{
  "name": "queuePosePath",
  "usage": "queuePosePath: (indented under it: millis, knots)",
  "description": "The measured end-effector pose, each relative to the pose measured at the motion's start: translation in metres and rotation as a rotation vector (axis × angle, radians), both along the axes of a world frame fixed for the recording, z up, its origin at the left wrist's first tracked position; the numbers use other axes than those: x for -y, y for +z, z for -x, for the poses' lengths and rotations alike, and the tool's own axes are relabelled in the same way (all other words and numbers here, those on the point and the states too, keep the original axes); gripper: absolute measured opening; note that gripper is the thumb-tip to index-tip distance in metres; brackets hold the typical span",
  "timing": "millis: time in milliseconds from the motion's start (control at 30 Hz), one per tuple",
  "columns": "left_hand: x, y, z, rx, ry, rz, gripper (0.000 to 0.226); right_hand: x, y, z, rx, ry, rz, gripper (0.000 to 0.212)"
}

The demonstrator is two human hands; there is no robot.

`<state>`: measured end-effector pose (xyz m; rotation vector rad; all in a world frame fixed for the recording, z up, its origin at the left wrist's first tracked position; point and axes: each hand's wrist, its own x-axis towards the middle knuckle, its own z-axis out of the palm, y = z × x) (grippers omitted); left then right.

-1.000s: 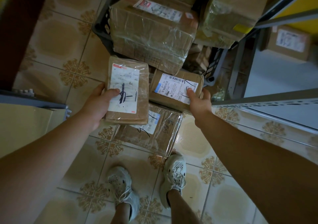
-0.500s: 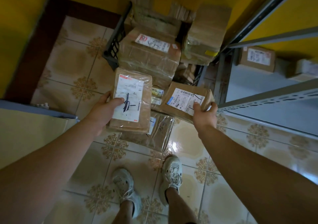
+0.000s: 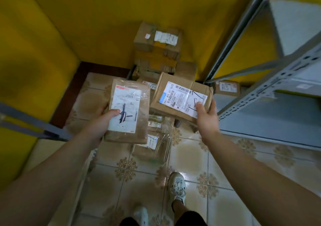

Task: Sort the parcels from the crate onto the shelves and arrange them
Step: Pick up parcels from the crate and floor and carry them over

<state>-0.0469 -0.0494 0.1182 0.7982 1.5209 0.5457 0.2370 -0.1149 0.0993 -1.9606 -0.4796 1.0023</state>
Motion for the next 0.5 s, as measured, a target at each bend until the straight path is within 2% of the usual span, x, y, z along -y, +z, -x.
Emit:
queuePosePath:
  millis: [233, 500]
  knots:
    - [0.03, 0.115, 0.018, 0.139, -0.052, -0.231, 0.015, 0.063, 0.121, 0.031, 0.0, -0.14, -0.2, 0.05]
    - [0.072, 0.21, 0.009, 0.204, -0.343, -0.428, 0.034, 0.157, 0.225, 0.02, 0.035, -0.264, -0.337, 0.046]
